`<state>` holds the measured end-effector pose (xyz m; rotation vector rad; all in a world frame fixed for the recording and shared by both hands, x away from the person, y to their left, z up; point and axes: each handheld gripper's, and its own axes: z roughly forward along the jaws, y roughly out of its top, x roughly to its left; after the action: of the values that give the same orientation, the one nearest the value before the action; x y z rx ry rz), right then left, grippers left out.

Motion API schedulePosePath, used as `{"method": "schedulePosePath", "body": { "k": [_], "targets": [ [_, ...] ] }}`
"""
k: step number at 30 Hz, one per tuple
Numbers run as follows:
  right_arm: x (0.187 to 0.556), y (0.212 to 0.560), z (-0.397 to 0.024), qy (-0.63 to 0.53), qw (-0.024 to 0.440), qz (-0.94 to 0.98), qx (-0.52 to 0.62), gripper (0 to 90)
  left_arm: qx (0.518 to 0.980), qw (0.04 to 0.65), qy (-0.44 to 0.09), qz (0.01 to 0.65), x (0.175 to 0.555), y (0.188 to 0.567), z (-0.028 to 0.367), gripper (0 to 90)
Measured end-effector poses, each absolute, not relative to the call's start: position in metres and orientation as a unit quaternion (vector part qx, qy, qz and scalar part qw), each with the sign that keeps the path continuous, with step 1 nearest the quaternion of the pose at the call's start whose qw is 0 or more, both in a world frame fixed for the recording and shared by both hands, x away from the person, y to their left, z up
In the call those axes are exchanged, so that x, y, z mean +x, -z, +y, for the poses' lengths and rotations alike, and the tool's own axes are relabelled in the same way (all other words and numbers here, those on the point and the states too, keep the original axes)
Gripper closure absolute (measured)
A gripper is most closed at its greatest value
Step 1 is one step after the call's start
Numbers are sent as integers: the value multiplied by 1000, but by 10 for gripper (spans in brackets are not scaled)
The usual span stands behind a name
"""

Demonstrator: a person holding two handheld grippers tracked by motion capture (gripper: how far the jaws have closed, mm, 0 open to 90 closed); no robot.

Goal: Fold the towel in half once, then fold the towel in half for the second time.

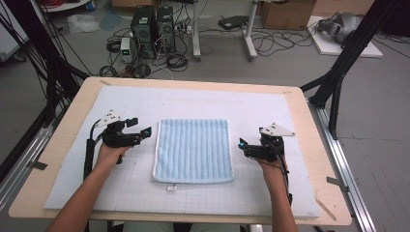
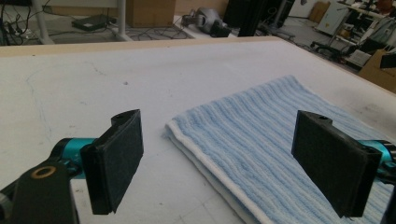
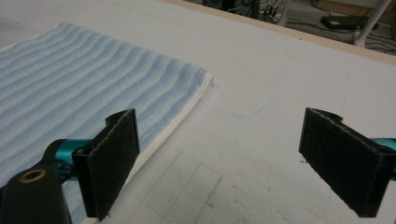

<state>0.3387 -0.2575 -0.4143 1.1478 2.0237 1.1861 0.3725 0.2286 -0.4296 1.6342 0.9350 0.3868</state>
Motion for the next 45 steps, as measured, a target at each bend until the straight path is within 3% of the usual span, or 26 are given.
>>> {"method": "schedulePosePath", "body": {
  "k": [26,34,37,39,45],
  "targets": [
    [339,417,-250,-434,245,765,409,116,706,550,-162,415,376,435,229,178],
    [340,419,-251,-435,238,763,415,116,736,505,-172,416,401,436,215,220],
    [340,420,-250,-434,235,763,418,116,745,494,-178,411,413,437,210,251],
    [341,421,-250,-434,230,763,420,116,751,479,-185,415,420,443,208,319],
    [342,422,-247,-436,224,764,420,116,755,466,-173,428,435,446,204,352]
  ]
}}
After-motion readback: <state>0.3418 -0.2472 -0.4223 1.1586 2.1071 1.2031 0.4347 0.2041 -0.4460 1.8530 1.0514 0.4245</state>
